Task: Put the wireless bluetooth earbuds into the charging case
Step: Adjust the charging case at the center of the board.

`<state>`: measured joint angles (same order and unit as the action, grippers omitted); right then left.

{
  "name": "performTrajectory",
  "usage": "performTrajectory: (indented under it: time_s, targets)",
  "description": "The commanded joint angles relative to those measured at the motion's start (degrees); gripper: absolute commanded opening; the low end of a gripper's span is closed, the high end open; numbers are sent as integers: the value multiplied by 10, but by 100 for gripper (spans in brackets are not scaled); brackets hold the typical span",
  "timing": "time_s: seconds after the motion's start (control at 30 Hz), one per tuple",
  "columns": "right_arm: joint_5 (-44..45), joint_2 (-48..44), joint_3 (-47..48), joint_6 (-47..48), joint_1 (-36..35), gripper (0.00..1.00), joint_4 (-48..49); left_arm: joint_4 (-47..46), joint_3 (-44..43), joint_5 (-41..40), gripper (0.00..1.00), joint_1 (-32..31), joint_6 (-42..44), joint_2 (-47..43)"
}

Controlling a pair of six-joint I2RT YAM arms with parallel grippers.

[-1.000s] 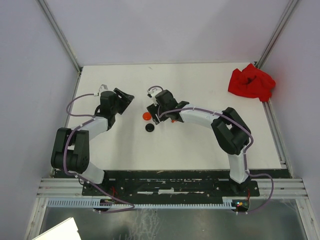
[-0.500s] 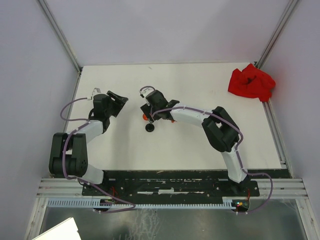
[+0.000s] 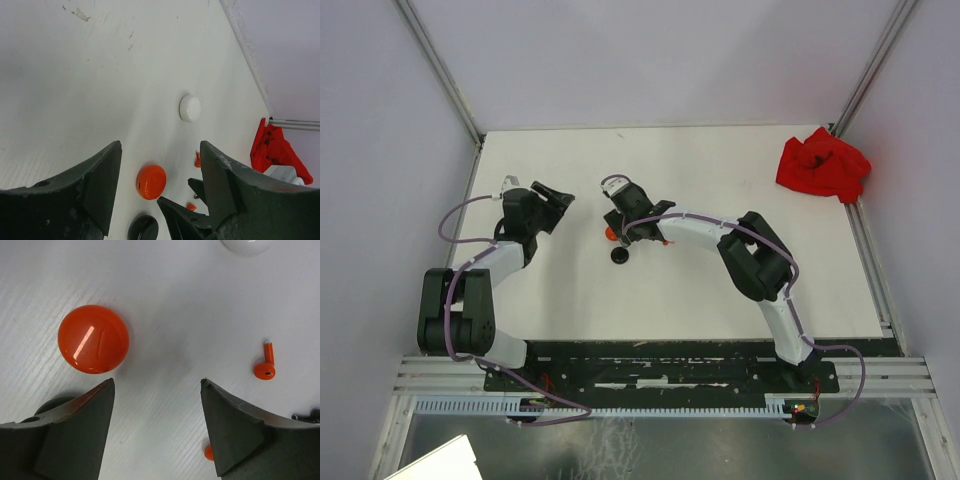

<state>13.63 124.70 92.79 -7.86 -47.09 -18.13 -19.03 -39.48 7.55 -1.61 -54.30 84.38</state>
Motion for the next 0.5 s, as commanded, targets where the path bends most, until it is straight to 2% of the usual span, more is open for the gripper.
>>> performTrajectory:
  time_s: [0.0,0.47]
  targets:
    - [17,12,27,-6,1,78,3,-30,2,15,70,7,12,-17]
    - [49,34,42,-17,2,78,11,-27,10,25,69,16,15,-35]
